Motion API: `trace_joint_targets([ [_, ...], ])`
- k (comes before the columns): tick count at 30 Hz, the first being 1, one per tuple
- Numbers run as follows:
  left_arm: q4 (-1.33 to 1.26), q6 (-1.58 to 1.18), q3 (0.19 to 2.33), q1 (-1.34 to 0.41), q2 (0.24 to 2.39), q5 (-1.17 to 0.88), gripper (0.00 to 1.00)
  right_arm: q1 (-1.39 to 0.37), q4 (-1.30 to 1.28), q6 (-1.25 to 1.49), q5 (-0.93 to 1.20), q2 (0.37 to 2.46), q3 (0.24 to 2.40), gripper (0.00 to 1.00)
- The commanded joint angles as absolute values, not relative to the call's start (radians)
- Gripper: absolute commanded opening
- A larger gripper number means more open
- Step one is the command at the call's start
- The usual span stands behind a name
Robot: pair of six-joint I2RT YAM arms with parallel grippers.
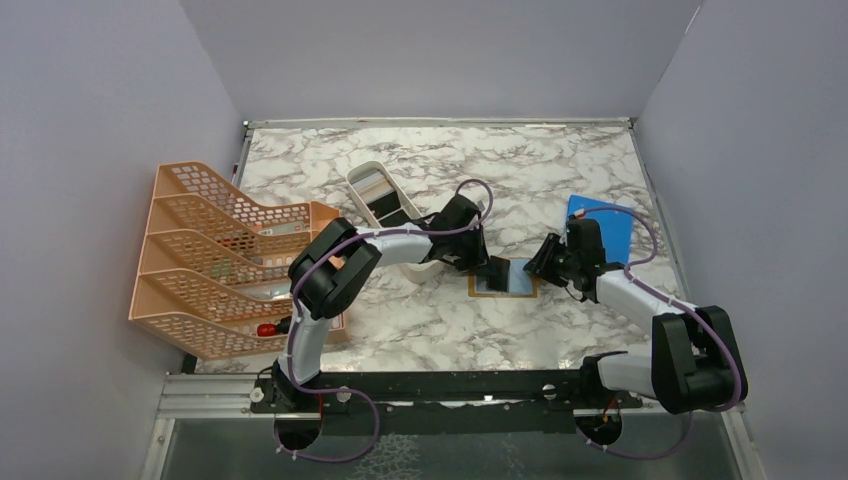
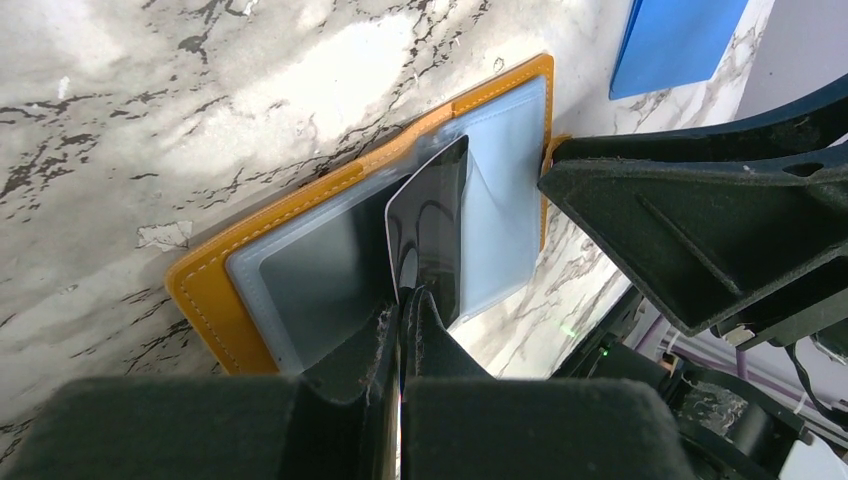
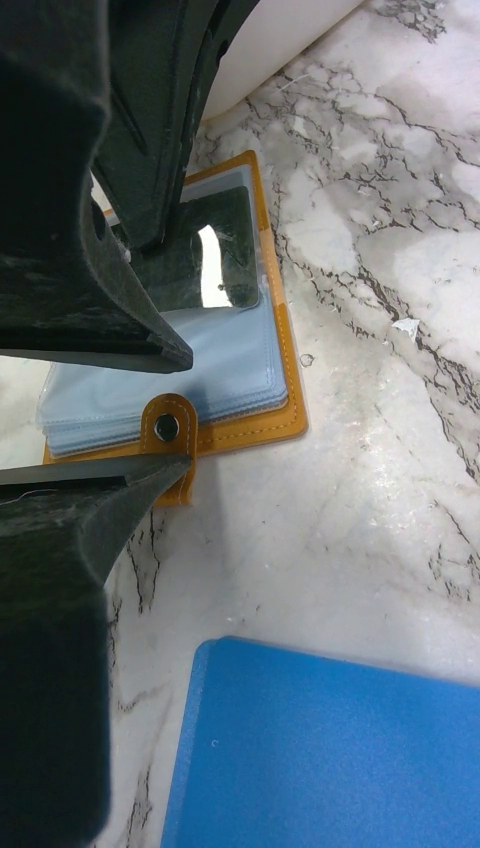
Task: Put the credit cards into the card holder
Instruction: Insert the credit card into the card holder.
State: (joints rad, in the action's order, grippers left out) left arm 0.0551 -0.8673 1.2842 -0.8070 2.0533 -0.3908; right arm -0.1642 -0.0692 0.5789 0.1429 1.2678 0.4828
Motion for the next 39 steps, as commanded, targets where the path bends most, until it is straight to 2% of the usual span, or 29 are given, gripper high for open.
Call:
trace_joint_targets([
  [1,0.19,-0.857,1.263,-0.807,2.061,-0.33,0.0,-0.172,-0.143,0.575,0.13,1.268,0.472,0.4],
  [32,0.201,-0.903,1.208,-0.822,2.004,-0.305,0.0,-0.172,-0.11,0.572,0.175,1.256,0.451,0.4],
  [39,0.053,-0.998,1.174,-0.829,2.04,-0.408,0.0,-0.172,-0.104,0.578,0.189,1.255,0.448,0.4],
])
